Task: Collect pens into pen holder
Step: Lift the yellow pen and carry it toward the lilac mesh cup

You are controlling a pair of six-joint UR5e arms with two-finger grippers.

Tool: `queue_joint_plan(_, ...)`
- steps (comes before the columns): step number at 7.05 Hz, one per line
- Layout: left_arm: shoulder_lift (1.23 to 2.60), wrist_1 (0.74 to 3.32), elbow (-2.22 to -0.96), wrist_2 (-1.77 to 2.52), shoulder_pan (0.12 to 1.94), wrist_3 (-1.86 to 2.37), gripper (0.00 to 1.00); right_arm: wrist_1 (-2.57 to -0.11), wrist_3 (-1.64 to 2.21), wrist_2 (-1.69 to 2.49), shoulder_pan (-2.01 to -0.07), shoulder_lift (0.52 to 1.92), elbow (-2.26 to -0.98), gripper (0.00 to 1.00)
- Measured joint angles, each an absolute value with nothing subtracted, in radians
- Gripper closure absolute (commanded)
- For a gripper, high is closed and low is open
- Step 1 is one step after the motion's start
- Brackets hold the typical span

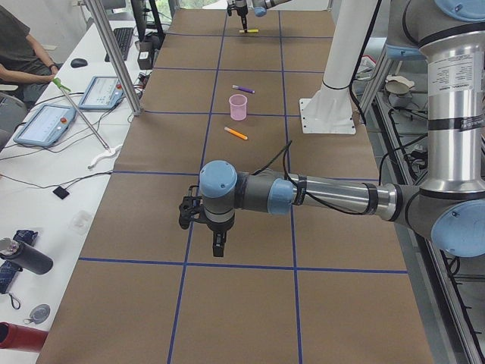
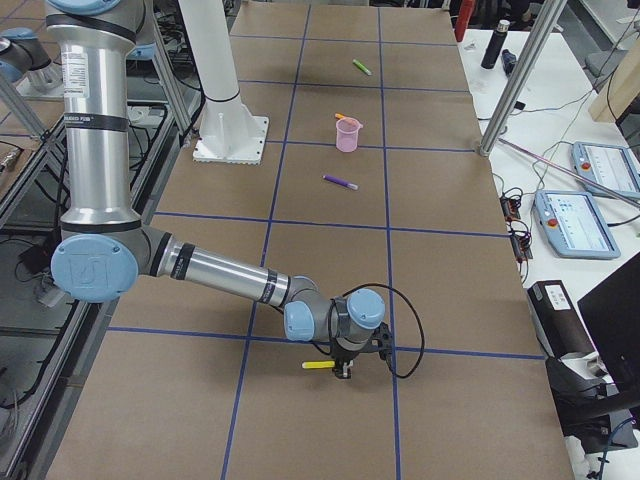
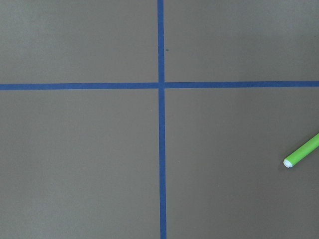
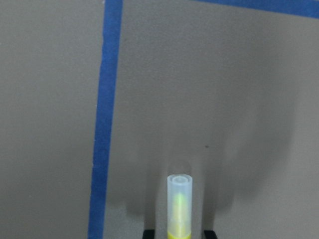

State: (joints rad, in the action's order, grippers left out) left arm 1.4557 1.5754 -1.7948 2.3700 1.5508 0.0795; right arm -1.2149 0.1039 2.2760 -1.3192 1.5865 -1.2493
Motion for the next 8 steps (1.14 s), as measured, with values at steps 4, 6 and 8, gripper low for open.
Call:
queue_joint_plan(4, 1.456, 1.575, -1.800, 2.370, 1.551, 0.080, 0.00, -1.214, 0.101, 2.282, -1.317, 1.586, -1.244, 1.00)
queue_joint_plan(6, 1.457, 1.575, -1.803, 2.372, 1.551, 0.080, 0.01, -1.217, 0.103, 2.307, -1.318, 1.587, -1.292, 1.00)
queue_joint_plan(8, 1.458, 1.585, -1.824, 2.392, 1.551, 0.078, 0.00, -1.223, 0.142, 2.320, -1.319, 1.586, -1.362, 1.00)
